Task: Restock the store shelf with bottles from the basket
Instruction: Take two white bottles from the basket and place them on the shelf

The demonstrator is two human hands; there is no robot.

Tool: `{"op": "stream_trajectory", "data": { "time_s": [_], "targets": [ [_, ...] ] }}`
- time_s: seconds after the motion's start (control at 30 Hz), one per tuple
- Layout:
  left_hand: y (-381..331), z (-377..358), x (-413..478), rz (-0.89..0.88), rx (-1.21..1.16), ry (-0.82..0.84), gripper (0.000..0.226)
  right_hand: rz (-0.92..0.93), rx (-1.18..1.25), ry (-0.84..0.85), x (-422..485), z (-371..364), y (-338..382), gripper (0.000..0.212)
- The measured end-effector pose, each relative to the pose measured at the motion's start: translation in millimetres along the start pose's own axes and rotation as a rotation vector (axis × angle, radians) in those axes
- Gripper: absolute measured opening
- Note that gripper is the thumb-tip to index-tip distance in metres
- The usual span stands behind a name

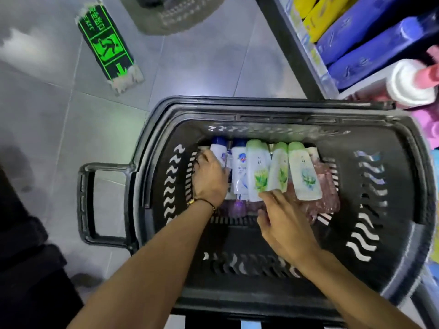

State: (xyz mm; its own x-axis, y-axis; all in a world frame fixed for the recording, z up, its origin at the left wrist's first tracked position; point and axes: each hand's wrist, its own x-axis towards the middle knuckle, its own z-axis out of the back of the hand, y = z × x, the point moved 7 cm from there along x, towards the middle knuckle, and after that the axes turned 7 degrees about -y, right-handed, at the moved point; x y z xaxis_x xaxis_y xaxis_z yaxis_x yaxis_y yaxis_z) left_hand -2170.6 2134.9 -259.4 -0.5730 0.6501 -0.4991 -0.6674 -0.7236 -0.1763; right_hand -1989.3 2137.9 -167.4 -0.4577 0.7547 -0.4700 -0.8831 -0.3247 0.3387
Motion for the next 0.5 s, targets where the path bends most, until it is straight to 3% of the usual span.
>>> {"op": "stream_trajectory", "data": {
  "time_s": [0.2, 0.5],
  "targets": [
    [4.2, -0.7, -2.3, 0.021, -0.061, -0.003, 0.072, -0.038, 0.06, 0.041, 3.5, -20.1, -2.3, 0.03],
    [35.8, 64.0, -52.5, 0.141, -0.364, -0.024, 0.054, -0.074, 0.194, 0.089, 50.8, -32.3, 37.2, 0.052]
  ]
}}
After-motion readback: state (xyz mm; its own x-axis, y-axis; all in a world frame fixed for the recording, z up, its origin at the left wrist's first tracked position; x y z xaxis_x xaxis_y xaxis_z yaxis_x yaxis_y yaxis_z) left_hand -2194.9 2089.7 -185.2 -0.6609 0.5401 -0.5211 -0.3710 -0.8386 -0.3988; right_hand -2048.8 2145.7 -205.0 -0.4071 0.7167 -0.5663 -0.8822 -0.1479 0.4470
